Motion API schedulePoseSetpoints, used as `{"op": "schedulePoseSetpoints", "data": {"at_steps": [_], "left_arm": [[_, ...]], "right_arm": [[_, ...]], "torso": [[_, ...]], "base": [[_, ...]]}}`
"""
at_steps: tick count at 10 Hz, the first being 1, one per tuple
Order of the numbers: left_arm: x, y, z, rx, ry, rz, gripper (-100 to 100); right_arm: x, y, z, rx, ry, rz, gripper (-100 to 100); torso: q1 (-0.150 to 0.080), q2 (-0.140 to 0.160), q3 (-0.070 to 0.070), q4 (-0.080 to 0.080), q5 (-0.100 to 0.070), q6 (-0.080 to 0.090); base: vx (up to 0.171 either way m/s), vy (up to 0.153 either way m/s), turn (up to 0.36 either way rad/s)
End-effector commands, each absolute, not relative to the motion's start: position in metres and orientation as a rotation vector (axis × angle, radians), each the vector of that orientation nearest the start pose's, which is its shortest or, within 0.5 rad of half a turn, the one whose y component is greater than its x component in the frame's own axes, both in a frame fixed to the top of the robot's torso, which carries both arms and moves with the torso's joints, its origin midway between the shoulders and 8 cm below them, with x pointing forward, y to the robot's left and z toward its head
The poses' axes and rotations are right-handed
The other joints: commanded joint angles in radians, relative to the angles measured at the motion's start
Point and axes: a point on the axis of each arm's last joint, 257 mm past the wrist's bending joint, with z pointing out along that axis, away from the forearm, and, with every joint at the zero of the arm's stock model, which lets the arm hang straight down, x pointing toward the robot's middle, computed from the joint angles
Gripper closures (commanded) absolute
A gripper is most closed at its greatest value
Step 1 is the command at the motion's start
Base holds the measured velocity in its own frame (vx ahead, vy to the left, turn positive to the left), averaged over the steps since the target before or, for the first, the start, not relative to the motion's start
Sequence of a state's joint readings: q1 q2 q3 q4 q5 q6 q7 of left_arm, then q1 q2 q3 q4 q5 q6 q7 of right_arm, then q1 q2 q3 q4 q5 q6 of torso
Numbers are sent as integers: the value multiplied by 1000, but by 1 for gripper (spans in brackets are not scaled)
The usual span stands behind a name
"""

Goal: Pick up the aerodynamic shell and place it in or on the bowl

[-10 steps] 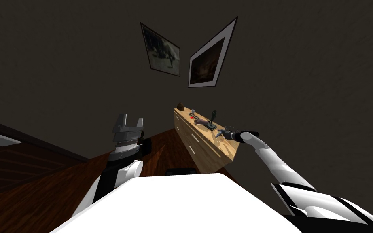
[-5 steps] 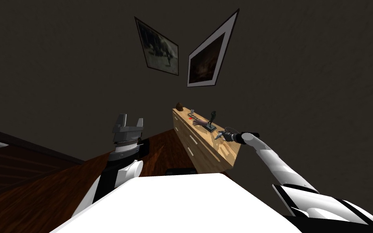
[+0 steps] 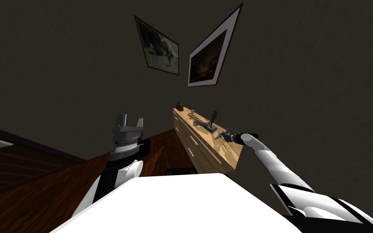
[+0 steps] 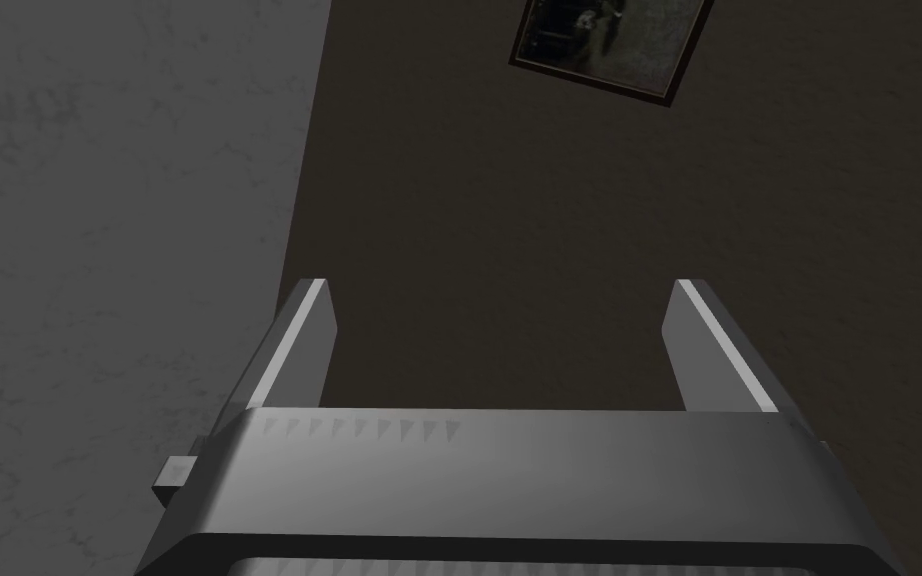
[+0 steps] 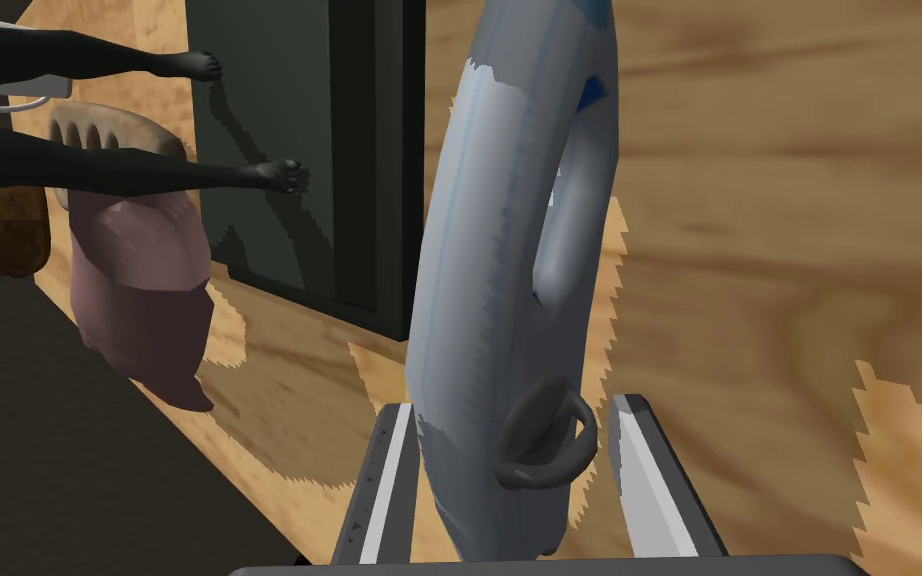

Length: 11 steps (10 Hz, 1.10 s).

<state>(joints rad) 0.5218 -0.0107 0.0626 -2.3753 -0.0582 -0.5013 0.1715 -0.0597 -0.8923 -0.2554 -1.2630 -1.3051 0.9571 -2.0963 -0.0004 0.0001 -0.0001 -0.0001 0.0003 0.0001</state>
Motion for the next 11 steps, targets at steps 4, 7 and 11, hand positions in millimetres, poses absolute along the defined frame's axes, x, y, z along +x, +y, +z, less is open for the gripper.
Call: {"op": "schedulePoseSetpoints", "data": {"at_steps": [4, 7, 11], "left_arm": [[320, 289, 60, -617, 545, -1371, 0], [320, 289, 60, -617, 545, -1371, 0], [320, 289, 60, -617, 545, -1371, 0]], "right_arm": [[455, -524, -273, -2177, 1253, -814, 0], [463, -542, -245, -2179, 1249, -864, 100], [461, -574, -209, -2205, 1277, -895, 100]], "torso": [[0, 1, 1, 0, 0, 1], [0, 1, 1, 0, 0, 1], [0, 13, 8, 4, 2, 1]], "base": [[0, 0, 0], [-26, -6, 54], [-151, -34, 157]]}}
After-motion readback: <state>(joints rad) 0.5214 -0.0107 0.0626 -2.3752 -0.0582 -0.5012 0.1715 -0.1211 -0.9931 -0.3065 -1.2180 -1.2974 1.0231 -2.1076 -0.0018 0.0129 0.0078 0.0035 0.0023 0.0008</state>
